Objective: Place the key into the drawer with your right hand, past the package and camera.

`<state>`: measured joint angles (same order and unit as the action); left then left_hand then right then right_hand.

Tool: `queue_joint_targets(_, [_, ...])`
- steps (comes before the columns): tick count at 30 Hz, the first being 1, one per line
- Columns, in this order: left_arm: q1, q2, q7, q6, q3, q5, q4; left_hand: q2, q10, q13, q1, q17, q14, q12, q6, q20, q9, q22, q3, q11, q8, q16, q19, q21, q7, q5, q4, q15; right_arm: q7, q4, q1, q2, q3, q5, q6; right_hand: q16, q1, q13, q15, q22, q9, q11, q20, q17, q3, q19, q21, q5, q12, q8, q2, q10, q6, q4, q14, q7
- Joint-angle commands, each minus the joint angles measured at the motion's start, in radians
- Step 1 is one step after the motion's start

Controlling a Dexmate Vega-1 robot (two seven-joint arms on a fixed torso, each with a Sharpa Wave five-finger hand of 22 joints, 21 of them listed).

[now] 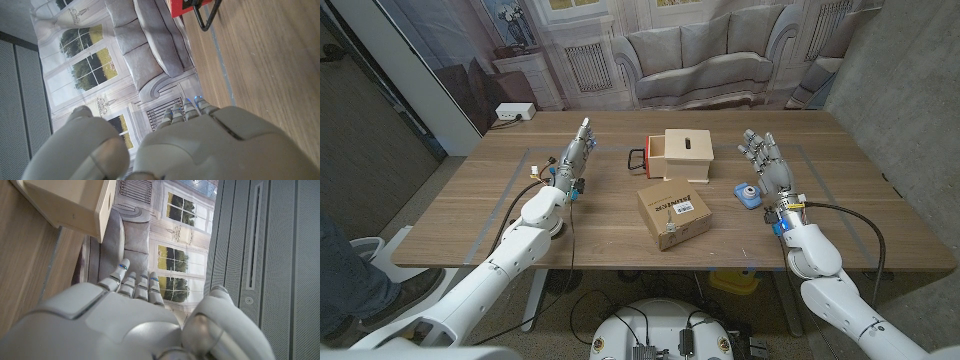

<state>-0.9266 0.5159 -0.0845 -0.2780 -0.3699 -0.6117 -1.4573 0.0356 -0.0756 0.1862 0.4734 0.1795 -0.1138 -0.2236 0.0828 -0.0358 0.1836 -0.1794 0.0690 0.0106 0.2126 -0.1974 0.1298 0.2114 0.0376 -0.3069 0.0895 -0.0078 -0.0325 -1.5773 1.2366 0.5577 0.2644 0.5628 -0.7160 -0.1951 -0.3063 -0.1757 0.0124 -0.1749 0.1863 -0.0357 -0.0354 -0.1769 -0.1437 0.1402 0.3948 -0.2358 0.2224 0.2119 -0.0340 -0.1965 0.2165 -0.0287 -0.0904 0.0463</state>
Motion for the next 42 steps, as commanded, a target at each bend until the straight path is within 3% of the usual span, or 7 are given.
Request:
queue_joint_targets(1, [0.016, 0.017, 0.007, 0.045, -0.007, -0.002, -0.029, -0.005, -0.001, 0.003, 0.006, 0.003, 0.008, 0.003, -0.002, -0.014, 0.004, -0.003, -0.002, -0.002, -0.001, -0.003, -0.022, 0.01, 0.005, 0.005, -0.008, 0.004, -0.006, -0.013, 0.029, 0.009, -0.008, -0.014, -0.041, -0.001, -0.008, -0.004, 0.001, -0.001, 0.002, 0.003, -0.047, -0.003, -0.003, 0.011, -0.005, -0.006, 0.003, 0.004, 0.001, -0.01, 0.016, 0.007, -0.01, -0.002])
queue_joint_targets(7, [0.034, 0.029, 0.02, 0.092, -0.02, -0.006, -0.033, -0.006, 0.005, 0.003, 0.007, 0.004, 0.019, 0.002, -0.008, -0.014, 0.004, -0.004, -0.004, -0.006, -0.001, -0.004, -0.038, 0.015, 0.008, 0.006, -0.007, 0.008, 0.007, -0.024, 0.047, 0.009, -0.013, -0.033, -0.051, -0.002, -0.013, -0.004, 0.001, -0.001, 0.002, 0.005, -0.048, -0.003, -0.004, 0.016, -0.007, -0.005, 0.004, 0.003, 0.004, -0.015, 0.018, 0.009, -0.015, -0.004])
queue_joint_targets(11, [0.037, 0.037, 0.022, 0.116, -0.024, -0.008, -0.041, -0.008, 0.003, 0.003, 0.007, 0.005, 0.009, 0.005, -0.005, -0.014, 0.004, -0.005, -0.006, -0.007, -0.003, 0.001, -0.019, 0.006, 0.009, 0.007, -0.006, 0.008, 0.004, -0.025, 0.052, 0.01, -0.012, -0.037, -0.056, -0.001, -0.015, -0.004, 0.001, -0.001, 0.002, 0.002, -0.049, -0.003, -0.005, 0.018, -0.008, -0.005, 0.004, 0.003, 0.006, -0.017, 0.019, 0.011, -0.016, -0.005])
queue_joint_targets(25, [0.041, 0.02, 0.009, 0.111, -0.03, -0.005, -0.028, -0.015, 0.005, 0.004, 0.009, 0.006, 0.017, 0.007, -0.007, -0.015, 0.005, -0.006, -0.008, -0.009, -0.005, 0.0, -0.032, 0.01, 0.01, 0.009, -0.005, 0.009, -0.005, -0.022, 0.07, 0.01, -0.005, -0.031, -0.066, -0.001, -0.03, -0.004, 0.002, -0.001, 0.002, 0.004, -0.047, -0.002, -0.01, 0.025, -0.013, -0.004, 0.003, 0.0, 0.013, -0.022, 0.022, 0.019, -0.023, -0.006])
queue_joint_targets(42, [0.055, -0.004, 0.008, 0.087, -0.043, 0.011, -0.012, -0.018, 0.003, 0.004, 0.014, 0.006, 0.01, 0.01, -0.007, -0.014, 0.005, -0.006, -0.01, -0.003, -0.008, 0.006, -0.005, -0.002, 0.008, 0.011, -0.007, 0.006, 0.034, -0.057, 0.15, -0.002, -0.031, -0.084, -0.126, 0.001, -0.047, -0.005, -0.003, -0.002, 0.002, 0.015, -0.048, -0.001, -0.012, 0.034, -0.02, -0.001, 0.002, -0.003, 0.013, -0.029, 0.023, 0.031, -0.029, -0.013])
